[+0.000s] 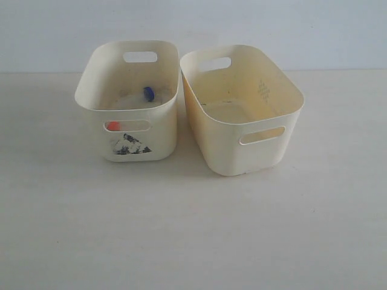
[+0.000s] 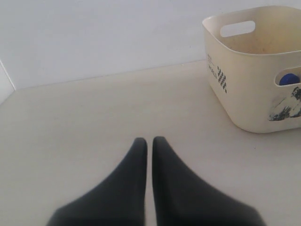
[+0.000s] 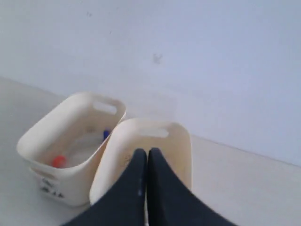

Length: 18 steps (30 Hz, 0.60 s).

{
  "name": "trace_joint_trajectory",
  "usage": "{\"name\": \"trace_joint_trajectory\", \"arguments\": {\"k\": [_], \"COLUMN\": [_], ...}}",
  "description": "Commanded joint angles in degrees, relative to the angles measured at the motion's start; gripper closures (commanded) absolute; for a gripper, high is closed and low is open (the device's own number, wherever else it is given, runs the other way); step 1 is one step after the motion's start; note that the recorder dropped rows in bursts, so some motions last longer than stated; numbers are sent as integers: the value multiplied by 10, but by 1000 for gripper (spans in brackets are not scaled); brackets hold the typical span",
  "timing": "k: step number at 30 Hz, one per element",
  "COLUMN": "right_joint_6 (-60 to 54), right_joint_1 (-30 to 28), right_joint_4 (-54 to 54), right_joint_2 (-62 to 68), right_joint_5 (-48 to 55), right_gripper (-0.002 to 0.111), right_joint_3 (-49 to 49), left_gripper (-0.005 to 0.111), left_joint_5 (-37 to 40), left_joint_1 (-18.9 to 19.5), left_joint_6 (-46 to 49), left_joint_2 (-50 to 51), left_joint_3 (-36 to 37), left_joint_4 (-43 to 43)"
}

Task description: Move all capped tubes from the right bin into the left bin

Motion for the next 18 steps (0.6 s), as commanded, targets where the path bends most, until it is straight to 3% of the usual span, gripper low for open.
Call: {"name": "trace_joint_trajectory", "arguments": {"k": [1, 4, 9, 14, 18], "right_joint_6": [0, 7, 3, 1, -34], "right_joint_1": [-107, -154, -170, -170, -171], "right_joint_4": [21, 21, 20, 17, 17], "right_joint_2": [-143, -222, -327, -397, -443], "right_joint_5": [-230, -280, -295, -292, -165], "right_gripper": [109, 109, 109, 109, 109], "right_joint_3": [255, 387, 515, 562, 562], "left_gripper": [102, 102, 102, 102, 102], "left_joint_5": [-5, -5, -5, -5, -5], "left_joint_1": [1, 1, 1, 1, 1], "left_joint_6": [-7, -7, -7, -7, -7], "left_joint_2": [-1, -1, -1, -1, -1], "left_joint_3": [-2, -2, -2, -2, -2], "left_joint_4": [-1, -1, -1, -1, -1]}}
